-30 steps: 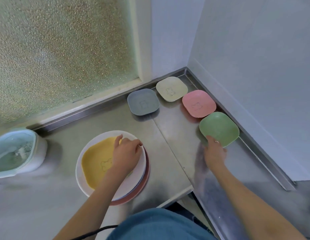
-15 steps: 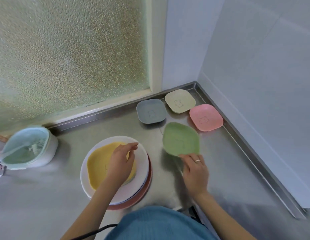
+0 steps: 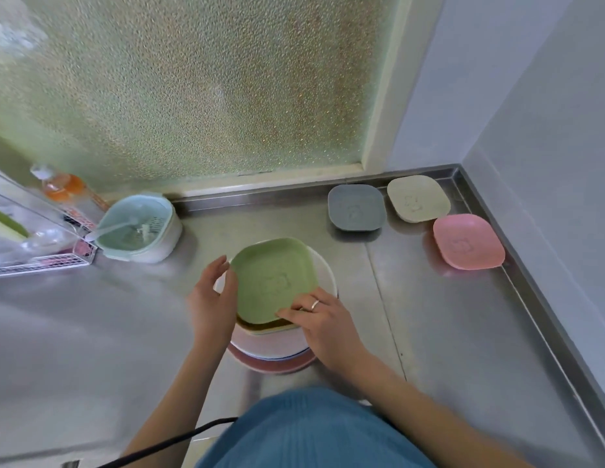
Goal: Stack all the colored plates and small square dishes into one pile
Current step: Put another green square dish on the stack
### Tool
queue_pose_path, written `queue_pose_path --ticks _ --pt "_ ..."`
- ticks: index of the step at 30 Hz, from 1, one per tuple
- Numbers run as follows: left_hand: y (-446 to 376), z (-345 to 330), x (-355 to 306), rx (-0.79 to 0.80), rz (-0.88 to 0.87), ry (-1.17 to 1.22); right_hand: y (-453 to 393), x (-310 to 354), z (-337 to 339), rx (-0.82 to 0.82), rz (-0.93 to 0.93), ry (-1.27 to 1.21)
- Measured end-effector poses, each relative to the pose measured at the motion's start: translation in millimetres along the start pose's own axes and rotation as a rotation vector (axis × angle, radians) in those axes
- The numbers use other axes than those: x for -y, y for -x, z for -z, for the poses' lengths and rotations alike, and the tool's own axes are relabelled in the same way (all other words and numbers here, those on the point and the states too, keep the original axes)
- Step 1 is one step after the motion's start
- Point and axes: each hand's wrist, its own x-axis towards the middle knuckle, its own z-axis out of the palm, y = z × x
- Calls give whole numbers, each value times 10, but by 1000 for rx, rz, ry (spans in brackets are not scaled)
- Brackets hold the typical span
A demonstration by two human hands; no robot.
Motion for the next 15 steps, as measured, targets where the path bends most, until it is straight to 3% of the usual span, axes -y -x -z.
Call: queue_pose_path --ticks 5,9,15 --pt "34 -37 95 52 -15 -113 50 16 -5 184 0 -135" --pt "-8 -56 158 64 -40 -165 61 -21 48 236 -39 -225" --pt "-49 -53 146 79 31 -2 -222 -359 393 -67 -190 -168"
